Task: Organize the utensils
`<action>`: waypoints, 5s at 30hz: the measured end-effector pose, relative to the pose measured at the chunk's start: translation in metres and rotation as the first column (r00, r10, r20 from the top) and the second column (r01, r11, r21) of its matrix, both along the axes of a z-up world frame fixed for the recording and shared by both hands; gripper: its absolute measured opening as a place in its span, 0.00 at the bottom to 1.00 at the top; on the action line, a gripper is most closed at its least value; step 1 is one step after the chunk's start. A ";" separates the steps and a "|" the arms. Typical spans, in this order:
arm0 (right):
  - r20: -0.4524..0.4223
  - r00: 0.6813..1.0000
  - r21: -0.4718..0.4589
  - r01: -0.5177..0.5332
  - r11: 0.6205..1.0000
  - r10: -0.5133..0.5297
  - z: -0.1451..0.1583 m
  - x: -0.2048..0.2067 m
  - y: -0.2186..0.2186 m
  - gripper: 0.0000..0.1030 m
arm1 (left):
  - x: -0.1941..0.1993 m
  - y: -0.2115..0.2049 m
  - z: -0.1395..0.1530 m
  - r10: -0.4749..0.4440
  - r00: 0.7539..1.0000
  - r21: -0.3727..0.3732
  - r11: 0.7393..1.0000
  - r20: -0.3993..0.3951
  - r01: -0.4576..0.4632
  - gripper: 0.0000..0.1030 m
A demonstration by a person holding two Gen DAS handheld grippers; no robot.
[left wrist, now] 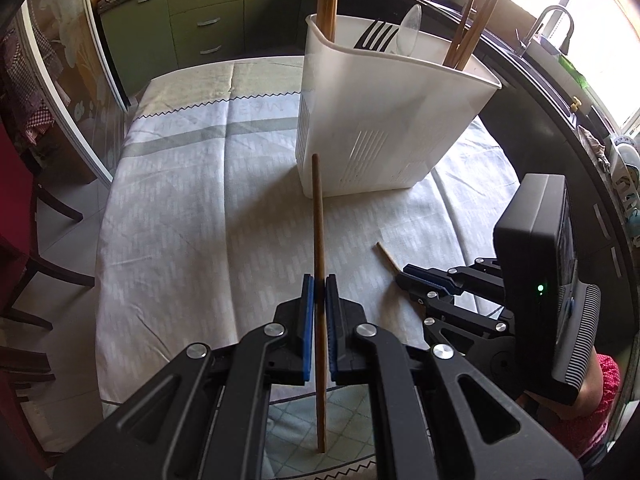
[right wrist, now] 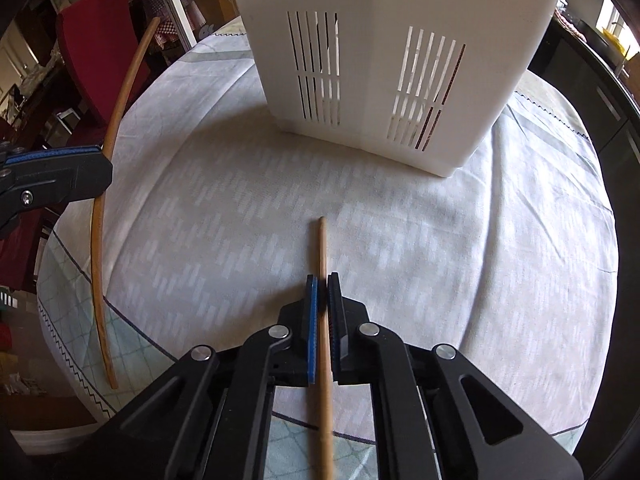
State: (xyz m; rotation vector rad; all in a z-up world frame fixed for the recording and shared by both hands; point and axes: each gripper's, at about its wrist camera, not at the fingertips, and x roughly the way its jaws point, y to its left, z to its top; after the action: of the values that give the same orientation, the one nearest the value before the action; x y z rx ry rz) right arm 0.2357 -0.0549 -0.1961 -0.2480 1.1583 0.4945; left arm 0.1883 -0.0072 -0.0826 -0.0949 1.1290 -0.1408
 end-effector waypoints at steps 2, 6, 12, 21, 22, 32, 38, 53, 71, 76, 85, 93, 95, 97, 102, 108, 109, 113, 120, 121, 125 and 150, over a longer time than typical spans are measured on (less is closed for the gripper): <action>0.005 1.000 0.030 0.007 1.000 -0.007 0.007 0.002 -0.003 0.06 | -0.001 -0.001 0.002 -0.002 1.000 0.001 1.000 0.006 0.002 0.06; 0.045 0.999 0.093 0.023 0.995 -0.027 0.027 0.001 -0.017 0.06 | -0.005 -0.001 0.010 -0.004 1.000 0.005 1.000 0.024 0.004 0.06; 0.154 0.984 0.232 0.049 0.972 -0.087 0.077 -0.015 -0.052 0.06 | -0.016 0.001 0.029 0.000 0.997 -0.003 1.000 0.071 0.001 0.06; 0.319 0.928 0.387 0.059 0.920 -0.194 0.136 -0.058 -0.114 0.06 | -0.036 0.003 0.051 -0.007 0.992 -0.001 1.000 0.124 0.007 0.06; 0.334 0.921 0.394 0.058 0.917 -0.202 0.144 -0.067 -0.124 0.06 | -0.038 0.003 0.053 -0.008 0.991 0.002 1.000 0.130 0.008 0.06; 0.403 0.894 0.387 0.028 0.922 -0.196 0.152 -0.115 -0.145 0.06 | -0.057 -0.001 0.067 -0.029 0.982 0.038 0.999 0.186 0.022 0.06; 0.406 0.894 0.389 0.018 0.921 -0.189 0.152 -0.124 -0.146 0.06 | -0.064 -0.006 0.068 -0.040 0.979 0.059 0.998 0.198 0.028 0.06; 0.448 0.870 0.455 -0.022 0.890 -0.207 0.201 -0.097 -0.146 0.06 | -0.065 -0.010 0.109 -0.059 0.957 0.046 0.998 0.284 0.048 0.06; 0.637 0.710 0.505 -0.092 0.858 -0.299 0.324 -0.029 -0.131 0.06 | 0.002 -0.012 0.235 -0.017 0.836 0.025 1.000 0.549 0.004 0.06; 0.621 0.724 0.488 -0.058 0.871 -0.300 0.315 0.011 -0.116 0.06 | 0.039 -0.017 0.224 0.001 0.829 0.027 0.999 0.559 -0.019 0.06; 0.480 0.837 0.475 0.002 0.880 -0.261 0.241 0.065 -0.100 0.06 | 0.076 -0.014 0.152 -0.003 0.921 0.018 1.000 0.391 -0.004 0.06; 0.427 0.875 0.429 0.029 0.903 -0.230 0.195 0.074 -0.084 0.06 | 0.074 -0.014 0.103 -0.018 0.952 0.020 1.000 0.304 0.012 0.06; 0.426 0.876 0.415 0.032 0.909 -0.225 0.189 0.074 -0.081 0.06 | 0.073 -0.014 0.094 -0.014 0.954 0.028 1.000 0.301 0.005 0.06; 0.427 0.877 0.403 0.035 0.915 -0.221 0.182 0.072 -0.078 0.06 | 0.072 -0.014 0.089 -0.008 0.950 0.046 0.999 0.312 -0.007 0.06; 0.421 0.884 0.371 0.038 0.928 -0.205 0.172 0.072 -0.071 0.06 | 0.071 -0.014 0.085 -0.001 0.941 0.076 0.997 0.338 -0.027 0.06; 0.434 0.878 0.348 0.044 0.937 -0.202 0.169 0.064 -0.070 0.20 | 0.065 -0.012 0.084 0.015 0.930 0.082 0.995 0.366 -0.048 0.07; 0.440 0.874 0.348 0.044 0.937 -0.204 0.171 0.061 -0.072 0.20 | 0.062 -0.012 0.086 0.019 0.926 0.085 0.995 0.378 -0.055 0.07; 0.492 0.843 0.362 0.032 0.932 -0.219 0.186 0.035 -0.082 0.36 | 0.044 -0.012 0.099 0.037 0.895 0.099 0.991 0.444 -0.090 0.30; 0.561 0.786 0.400 0.019 0.916 -0.261 0.198 -0.039 -0.118 0.76 | -0.023 -0.013 0.118 0.072 0.813 0.120 0.978 0.578 -0.172 0.78; 0.562 0.783 0.409 0.017 0.913 -0.266 0.196 -0.050 -0.125 0.87 | -0.034 -0.013 0.118 0.078 0.803 0.118 0.976 0.590 -0.181 0.84; 0.560 0.781 0.404 0.032 0.914 -0.275 0.178 -0.093 -0.145 0.96 | -0.078 -0.014 0.108 0.091 0.761 0.139 0.963 0.642 -0.232 0.94; 0.670 0.667 0.372 0.080 0.925 -0.327 0.157 -0.242 -0.164 0.96 | -0.220 0.005 0.081 0.229 0.738 0.047 0.942 0.635 -0.332 0.94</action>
State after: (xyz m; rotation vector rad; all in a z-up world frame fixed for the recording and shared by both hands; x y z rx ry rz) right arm -0.0066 -0.2187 -0.0393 -0.0142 0.2988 0.3156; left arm -0.0319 -0.0020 -0.0021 -0.0694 0.4400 0.1865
